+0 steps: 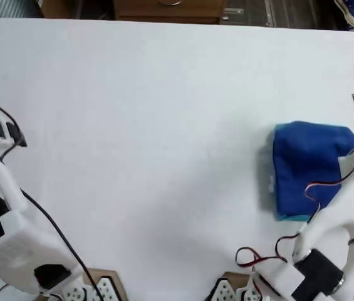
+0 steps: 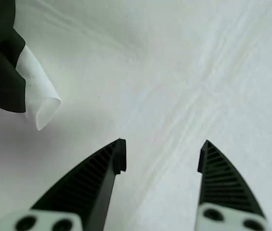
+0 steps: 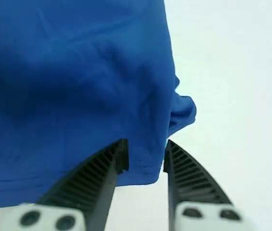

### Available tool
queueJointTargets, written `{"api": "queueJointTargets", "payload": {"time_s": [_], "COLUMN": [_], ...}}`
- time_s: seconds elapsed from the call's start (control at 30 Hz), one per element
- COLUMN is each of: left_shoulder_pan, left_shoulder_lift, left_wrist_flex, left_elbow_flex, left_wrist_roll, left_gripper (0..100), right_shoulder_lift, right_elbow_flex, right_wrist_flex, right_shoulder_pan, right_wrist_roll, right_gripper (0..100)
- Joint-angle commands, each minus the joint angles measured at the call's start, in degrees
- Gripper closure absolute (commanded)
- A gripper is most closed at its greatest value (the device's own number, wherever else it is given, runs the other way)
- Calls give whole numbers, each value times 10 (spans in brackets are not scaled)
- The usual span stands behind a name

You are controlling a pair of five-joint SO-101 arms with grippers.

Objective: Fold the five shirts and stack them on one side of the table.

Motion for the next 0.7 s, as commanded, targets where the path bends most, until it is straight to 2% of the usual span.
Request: {"api": "queueJointTargets", "payload": {"time_s": [0.0,0.23,0.47,0.67], "left_shoulder_pan": [3,-4,-1,-1], "left_shoulder_lift": [-9,-10,-10,-10], "left_wrist_flex": [0,1,0,0], "left_elbow_flex": [-1,-1,-1,-1], "left_wrist_roll": [1,3,4,4], "left_gripper": [736,736,736,736], "right_shoulder_lift": [-31,46,172,236], "right_elbow_flex": [-21,0,-14,-47], "right_wrist_flex": [5,-80,-206,-223], "right_shoulder_pan": [22,62,58,60], "right_wrist_roll": [4,29,30,32], "right_gripper": [896,895,896,897]}}
